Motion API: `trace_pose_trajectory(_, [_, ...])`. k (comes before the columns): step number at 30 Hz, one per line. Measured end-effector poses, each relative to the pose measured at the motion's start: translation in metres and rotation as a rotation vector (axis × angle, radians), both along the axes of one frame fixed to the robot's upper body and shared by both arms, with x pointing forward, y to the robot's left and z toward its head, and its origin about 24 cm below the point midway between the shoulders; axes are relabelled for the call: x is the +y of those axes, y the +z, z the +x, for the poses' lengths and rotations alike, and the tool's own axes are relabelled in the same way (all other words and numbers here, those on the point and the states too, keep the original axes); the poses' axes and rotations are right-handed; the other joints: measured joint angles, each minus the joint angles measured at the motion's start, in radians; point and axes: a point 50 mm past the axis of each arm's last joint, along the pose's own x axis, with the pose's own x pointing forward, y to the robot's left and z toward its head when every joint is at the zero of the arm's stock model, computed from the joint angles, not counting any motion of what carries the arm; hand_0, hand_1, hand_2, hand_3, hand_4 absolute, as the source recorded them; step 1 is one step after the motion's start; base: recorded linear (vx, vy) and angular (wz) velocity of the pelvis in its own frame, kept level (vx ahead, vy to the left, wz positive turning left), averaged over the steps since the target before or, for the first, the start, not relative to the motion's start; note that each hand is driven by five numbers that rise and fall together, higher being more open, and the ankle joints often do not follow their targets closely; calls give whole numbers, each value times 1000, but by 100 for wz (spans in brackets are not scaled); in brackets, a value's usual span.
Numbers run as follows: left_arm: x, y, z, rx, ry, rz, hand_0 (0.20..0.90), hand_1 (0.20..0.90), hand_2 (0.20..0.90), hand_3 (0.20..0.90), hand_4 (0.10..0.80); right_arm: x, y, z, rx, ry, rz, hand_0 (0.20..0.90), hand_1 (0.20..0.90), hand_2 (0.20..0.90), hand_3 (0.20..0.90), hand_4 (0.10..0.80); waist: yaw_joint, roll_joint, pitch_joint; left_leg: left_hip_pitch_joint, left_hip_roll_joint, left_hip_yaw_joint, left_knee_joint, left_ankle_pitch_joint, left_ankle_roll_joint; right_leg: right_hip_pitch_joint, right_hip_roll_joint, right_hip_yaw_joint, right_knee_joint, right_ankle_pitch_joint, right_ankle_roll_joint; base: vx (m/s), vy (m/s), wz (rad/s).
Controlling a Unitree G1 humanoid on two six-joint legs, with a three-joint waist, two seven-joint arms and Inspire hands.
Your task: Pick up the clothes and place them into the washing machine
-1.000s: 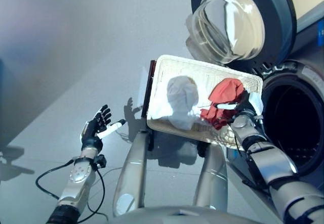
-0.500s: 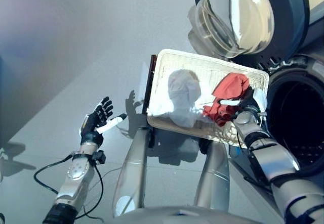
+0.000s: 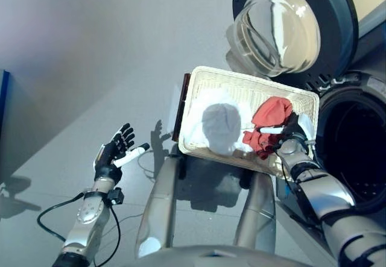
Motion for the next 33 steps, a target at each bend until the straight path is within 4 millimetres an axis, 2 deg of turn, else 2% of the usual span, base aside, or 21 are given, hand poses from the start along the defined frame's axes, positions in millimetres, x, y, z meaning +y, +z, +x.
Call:
trace_pose_trajectory(6, [0, 0, -1, 2, -3, -1, 900, 900, 900, 900, 800, -1, -3, -3, 14, -1, -1, 200, 200, 200, 200, 300, -5, -4, -15, -12, 1, 0, 9, 0, 0, -11, 1, 1, 3, 0, 0, 3, 2, -1])
trace_pose_trajectory(14, [0, 0, 0, -1, -1, -5, 900, 900, 900, 900, 800, 1, -17, -12, 79, 17, 4, 200, 200, 200, 200, 300, -6, -4, -15, -13, 1, 0, 14, 0, 1, -11, 1, 2, 5, 0, 0, 2, 3, 0])
trace_pose_trajectory(24, [0, 0, 0, 0, 3, -4, 900, 900, 900, 900, 800, 0, -18, -13, 36, -52, 86, 200, 200, 200, 200, 300, -10, -5, -16, -12, 1, 1, 7, 0, 1, -10, 3, 3, -12, 0, 0, 27, 13, -2])
trace_pose_trajectory(28, [1, 0, 0, 1, 23, -1, 900, 900, 900, 900, 800, -1, -16, -14, -77, -145, 204, 200, 200, 200, 200, 300, -23, -8, -17, -10, 1, 2, 0, 0, 3, -9, 8, 5, -24, 1, 1, 24, 12, -5])
trace_pose_trajectory(33, [5, -1, -1, 9, 57, 6, 900, 900, 900, 900, 800, 1, -8, -15, -331, -245, 382, 200, 200, 200, 200, 300, -51, -17, -20, -6, 5, 7, -11, -3, 7, -6, 18, 10, -46, 18, 1, 12, -4, -3])
